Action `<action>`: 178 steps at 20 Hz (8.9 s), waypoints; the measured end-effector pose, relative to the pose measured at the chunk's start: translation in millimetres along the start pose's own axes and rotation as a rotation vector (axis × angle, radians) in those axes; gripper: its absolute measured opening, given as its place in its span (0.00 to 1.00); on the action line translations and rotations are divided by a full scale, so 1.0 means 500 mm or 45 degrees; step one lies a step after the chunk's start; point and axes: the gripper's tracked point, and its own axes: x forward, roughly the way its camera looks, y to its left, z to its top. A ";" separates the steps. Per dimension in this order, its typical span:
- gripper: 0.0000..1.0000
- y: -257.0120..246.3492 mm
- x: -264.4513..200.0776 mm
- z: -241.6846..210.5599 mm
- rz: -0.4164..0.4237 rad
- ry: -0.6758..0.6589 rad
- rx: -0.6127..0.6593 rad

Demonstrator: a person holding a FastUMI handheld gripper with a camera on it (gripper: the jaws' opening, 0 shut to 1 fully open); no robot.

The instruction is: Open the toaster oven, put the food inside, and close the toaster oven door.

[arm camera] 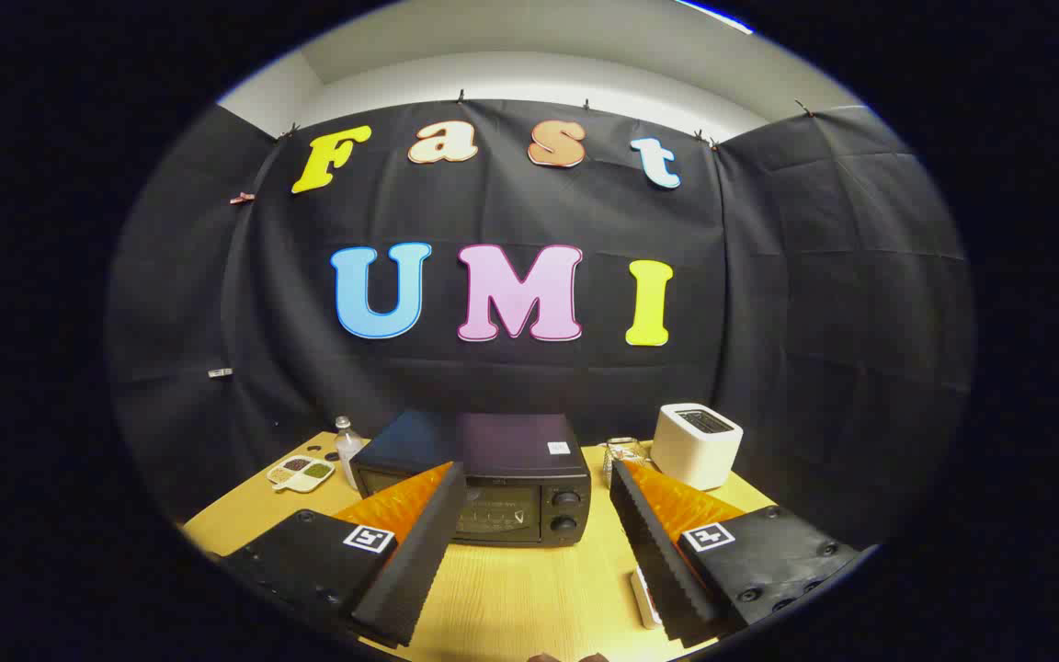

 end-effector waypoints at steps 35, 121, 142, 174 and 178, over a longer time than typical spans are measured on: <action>0.97 0.099 0.128 -0.099 -0.001 0.189 0.044; 0.98 -0.446 0.066 -0.454 0.402 1.034 0.256; 0.13 -0.458 0.051 -0.519 0.405 1.383 0.745; 0.13 0.111 0.126 -0.269 0.330 0.771 0.954; 0.13 0.130 0.223 -0.317 0.273 0.746 1.027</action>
